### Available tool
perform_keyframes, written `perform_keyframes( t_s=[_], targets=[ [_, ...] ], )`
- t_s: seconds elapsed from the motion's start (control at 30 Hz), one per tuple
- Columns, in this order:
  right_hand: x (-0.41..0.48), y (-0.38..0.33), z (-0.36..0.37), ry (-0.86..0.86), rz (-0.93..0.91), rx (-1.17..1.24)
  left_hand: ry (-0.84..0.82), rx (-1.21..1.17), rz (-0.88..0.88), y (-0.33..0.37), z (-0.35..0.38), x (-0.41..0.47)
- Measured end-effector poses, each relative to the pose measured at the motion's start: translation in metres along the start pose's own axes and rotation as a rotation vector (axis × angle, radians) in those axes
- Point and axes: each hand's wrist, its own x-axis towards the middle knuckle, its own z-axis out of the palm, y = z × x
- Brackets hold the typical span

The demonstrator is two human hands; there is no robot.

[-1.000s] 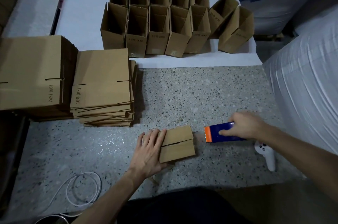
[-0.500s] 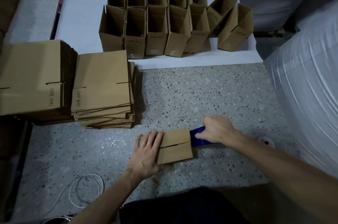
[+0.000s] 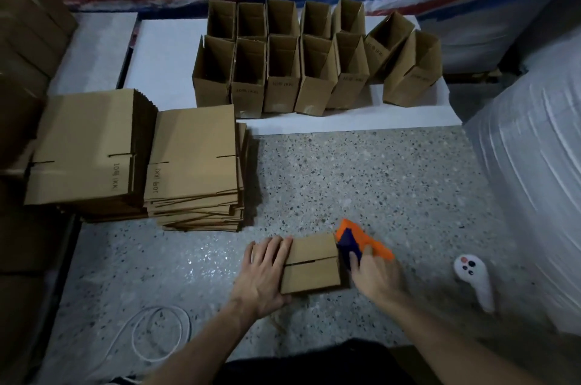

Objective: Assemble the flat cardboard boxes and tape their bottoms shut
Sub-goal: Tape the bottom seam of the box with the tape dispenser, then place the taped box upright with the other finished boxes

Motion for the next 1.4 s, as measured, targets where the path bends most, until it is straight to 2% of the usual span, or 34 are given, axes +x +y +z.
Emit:
perform_keyframes(
  t_s=[0.07, 0.23, 0.33, 0.47, 0.5, 0.6, 0.63, 0.7, 0.77, 0.83, 0.87, 0.93, 0.97, 1.0, 1.03, 1.17, 1.23, 1.3, 1.4],
  targets=[
    [-0.009, 0.004, 0.024, -0.038, 0.015, 0.093, -0.004, 0.003, -0.006, 0.000, 0.000, 0.001],
    [-0.028, 0.005, 0.068, -0.253, 0.069, 0.059, -0.003, -0.008, -0.011, -0.002, 0.004, 0.002],
    [-0.031, 0.002, 0.069, -0.262, 0.094, 0.026, 0.001, -0.021, -0.010, -0.002, 0.004, 0.003],
    [-0.028, -0.005, 0.039, -0.412, 0.150, 0.089, 0.011, -0.039, 0.004, -0.004, 0.004, 0.001],
    [-0.028, -0.009, 0.028, -0.362, 0.193, 0.173, 0.018, -0.040, 0.007, -0.004, 0.004, 0.001],
    [-0.034, -0.021, 0.003, 0.054, 0.236, 0.519, 0.024, -0.041, -0.002, -0.005, 0.004, 0.002],
    [-0.036, -0.027, -0.005, 0.114, 0.226, 0.661, 0.025, -0.043, -0.006, -0.003, 0.004, 0.001],
    [-0.031, -0.043, -0.019, -0.001, 0.182, 0.890, 0.061, -0.079, -0.020, 0.001, 0.005, 0.000],
    [-0.024, -0.062, -0.026, -0.210, 0.158, 0.974, 0.117, -0.218, -0.037, 0.002, 0.003, -0.001],
    [-0.021, -0.076, -0.021, -0.276, 0.114, 0.924, 0.145, -0.447, -0.110, 0.001, 0.002, -0.001],
    [-0.022, -0.079, -0.018, -0.256, 0.100, 0.902, 0.213, -0.605, -0.199, 0.002, 0.002, -0.002],
    [-0.025, -0.080, -0.013, -0.227, 0.108, 0.915, 0.351, -1.011, -0.538, 0.009, 0.002, -0.005],
    [-0.026, -0.078, -0.012, -0.224, 0.117, 0.940, 0.346, -1.241, -0.678, 0.013, 0.003, -0.006],
    [-0.025, -0.077, -0.012, -0.228, 0.121, 0.968, 0.309, -1.412, -0.742, 0.016, 0.004, -0.007],
    [-0.025, -0.078, -0.013, -0.231, 0.114, 0.991, 0.258, -1.493, -0.758, 0.016, 0.004, -0.009],
    [-0.020, -0.080, -0.014, -0.214, 0.106, 1.054, 0.146, -1.569, -0.730, 0.008, -0.008, -0.008],
    [-0.013, -0.074, -0.016, -0.268, 0.106, 1.128, 0.180, -1.545, -0.687, 0.005, -0.021, -0.007],
    [-0.003, -0.059, -0.023, -0.309, 0.114, 1.320, 0.264, -1.595, -0.643, 0.002, -0.044, -0.008],
    [0.007, -0.040, -0.037, -0.335, 0.003, 1.499, 0.393, -1.728, -0.600, -0.007, -0.073, -0.001]
  ],
)
